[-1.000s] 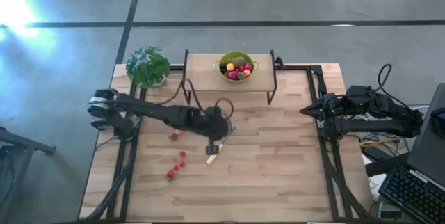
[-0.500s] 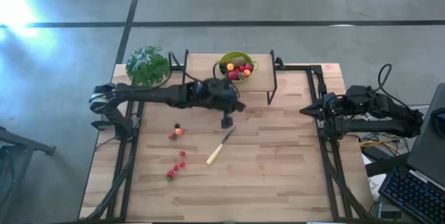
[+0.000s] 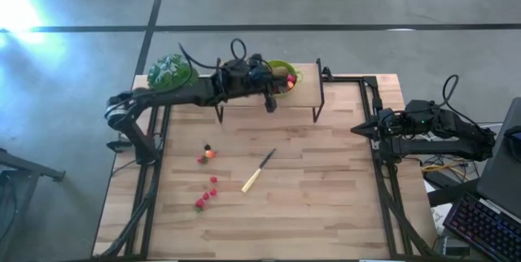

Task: Pick & Place Fruit
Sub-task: Put the black cherry into the strainer bowl

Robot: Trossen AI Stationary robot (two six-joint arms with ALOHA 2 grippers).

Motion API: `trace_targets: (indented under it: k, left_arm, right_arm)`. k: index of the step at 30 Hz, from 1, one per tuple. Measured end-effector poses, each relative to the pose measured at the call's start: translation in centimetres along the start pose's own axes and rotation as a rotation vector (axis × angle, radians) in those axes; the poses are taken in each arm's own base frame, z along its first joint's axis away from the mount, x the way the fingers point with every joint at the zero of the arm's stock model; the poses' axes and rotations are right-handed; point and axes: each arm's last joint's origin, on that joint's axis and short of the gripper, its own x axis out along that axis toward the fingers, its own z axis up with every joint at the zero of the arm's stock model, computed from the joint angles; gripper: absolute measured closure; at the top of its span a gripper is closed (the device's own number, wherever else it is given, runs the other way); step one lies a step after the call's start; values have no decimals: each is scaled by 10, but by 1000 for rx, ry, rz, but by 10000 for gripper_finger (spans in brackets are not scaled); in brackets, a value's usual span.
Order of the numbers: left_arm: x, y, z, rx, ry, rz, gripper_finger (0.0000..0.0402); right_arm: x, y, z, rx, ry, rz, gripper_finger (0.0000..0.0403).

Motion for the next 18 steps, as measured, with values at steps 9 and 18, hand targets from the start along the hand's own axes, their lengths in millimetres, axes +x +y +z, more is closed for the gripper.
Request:
trace_targets:
  k: [9, 18]
  left_arm:
    - [2, 34, -9, 20, 30, 231, 399]
    - [7, 50, -22, 0, 56, 285, 400]
  right_arm:
    - [0, 0, 0, 0, 0, 0, 394]
    - [0, 0, 0, 0, 0, 0, 394]
